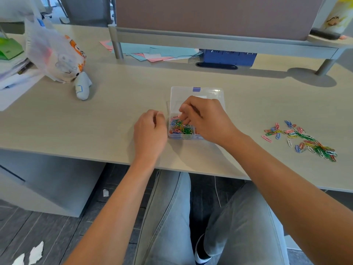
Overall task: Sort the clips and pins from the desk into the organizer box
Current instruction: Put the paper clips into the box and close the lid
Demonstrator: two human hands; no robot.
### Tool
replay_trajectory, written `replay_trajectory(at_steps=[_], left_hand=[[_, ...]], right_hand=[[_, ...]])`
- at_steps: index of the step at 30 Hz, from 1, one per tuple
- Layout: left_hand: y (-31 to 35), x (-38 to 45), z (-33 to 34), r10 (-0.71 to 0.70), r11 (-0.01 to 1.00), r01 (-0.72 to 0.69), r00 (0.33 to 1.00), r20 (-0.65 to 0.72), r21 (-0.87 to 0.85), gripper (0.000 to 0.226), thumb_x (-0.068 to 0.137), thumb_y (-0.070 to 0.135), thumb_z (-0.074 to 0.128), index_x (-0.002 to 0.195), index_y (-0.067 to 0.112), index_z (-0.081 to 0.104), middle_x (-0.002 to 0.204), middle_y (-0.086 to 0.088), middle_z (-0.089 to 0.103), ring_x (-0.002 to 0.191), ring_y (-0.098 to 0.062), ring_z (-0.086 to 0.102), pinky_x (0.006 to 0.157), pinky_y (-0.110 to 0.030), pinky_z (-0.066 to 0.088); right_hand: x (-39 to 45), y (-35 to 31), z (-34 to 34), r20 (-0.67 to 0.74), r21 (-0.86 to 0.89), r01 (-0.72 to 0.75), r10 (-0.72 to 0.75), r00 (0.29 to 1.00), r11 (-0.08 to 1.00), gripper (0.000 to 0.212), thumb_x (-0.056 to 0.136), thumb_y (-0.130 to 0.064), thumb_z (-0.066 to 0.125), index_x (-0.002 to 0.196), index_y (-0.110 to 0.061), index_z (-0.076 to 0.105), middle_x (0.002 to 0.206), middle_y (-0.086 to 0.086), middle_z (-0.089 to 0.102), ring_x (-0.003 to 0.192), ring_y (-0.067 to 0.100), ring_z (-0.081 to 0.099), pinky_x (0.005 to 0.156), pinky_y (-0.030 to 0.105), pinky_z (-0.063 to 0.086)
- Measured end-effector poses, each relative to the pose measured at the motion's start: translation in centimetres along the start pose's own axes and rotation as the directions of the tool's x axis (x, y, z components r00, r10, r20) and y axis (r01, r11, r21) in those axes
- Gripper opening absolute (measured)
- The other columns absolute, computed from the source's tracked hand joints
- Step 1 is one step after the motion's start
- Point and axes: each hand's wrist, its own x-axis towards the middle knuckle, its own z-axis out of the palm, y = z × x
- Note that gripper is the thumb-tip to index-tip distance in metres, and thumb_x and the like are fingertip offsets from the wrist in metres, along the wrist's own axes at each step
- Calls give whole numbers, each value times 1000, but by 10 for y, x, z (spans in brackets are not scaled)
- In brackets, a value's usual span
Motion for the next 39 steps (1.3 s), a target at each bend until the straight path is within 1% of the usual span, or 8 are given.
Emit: replay_trajectory(at_steps=[7,11,18,22,25,28,34,39], left_hand=[[9,-9,7,161,979,-163,987,28,121,21,99,23,47,104,13,66,101,-1,61,94,-17,54,75,-24,37],[15,-18,16,318,904,-349,935,159,247,22,97,21,56,113,13,68,113,-3,60,108,-22,51,87,-38,46],[16,-29,13,271,910,-300,953,136,287,6,90,18,64,91,18,70,103,3,58,105,-18,50,82,-40,49],[13,-33,8,265,917,-287,958,114,278,6,90,19,63,93,19,69,103,4,59,104,-18,50,81,-41,49],[8,-31,6,286,904,-317,947,148,285,22,93,22,58,113,18,66,114,0,59,111,-21,50,86,-45,49],[3,-30,7,279,872,-346,933,229,348,37,97,29,49,132,23,58,135,-4,54,127,-26,45,99,-48,46],[0,-36,1,283,779,-386,919,274,494,52,99,47,28,136,25,59,142,-7,51,131,-29,43,101,-45,40],[1,-36,2,255,791,-373,921,293,485,59,98,53,23,145,24,46,149,-8,44,138,-28,38,109,-46,35]], right_hand=[[-13,14,-20,-157,-50,-44,36,987,998,20,104,-17,49,98,-12,67,86,0,72,79,15,70,75,38,59],[-32,31,-39,-235,-52,-124,108,966,991,19,103,-19,51,98,-14,69,87,-3,73,82,13,70,78,39,58],[-51,43,-49,-297,-29,-184,168,940,982,20,103,-17,51,99,-13,70,85,-4,73,80,9,67,77,37,56],[-45,36,-36,-216,-160,-87,52,975,983,22,100,-13,52,106,-15,73,104,0,70,94,18,64,82,40,55],[-39,27,-20,1,-314,50,-52,999,948,37,97,-16,48,127,-14,69,127,7,62,118,28,55,95,44,50],[-35,24,-9,125,-417,88,-39,991,905,46,95,-25,40,134,-22,65,142,9,54,130,32,47,105,49,43],[-37,26,-4,151,-439,96,-32,988,893,44,96,-25,41,132,-24,66,143,8,54,135,29,44,107,46,39],[-35,24,-5,94,-368,15,21,995,930,43,100,-20,43,140,-20,59,146,6,50,136,27,41,107,43,35]])
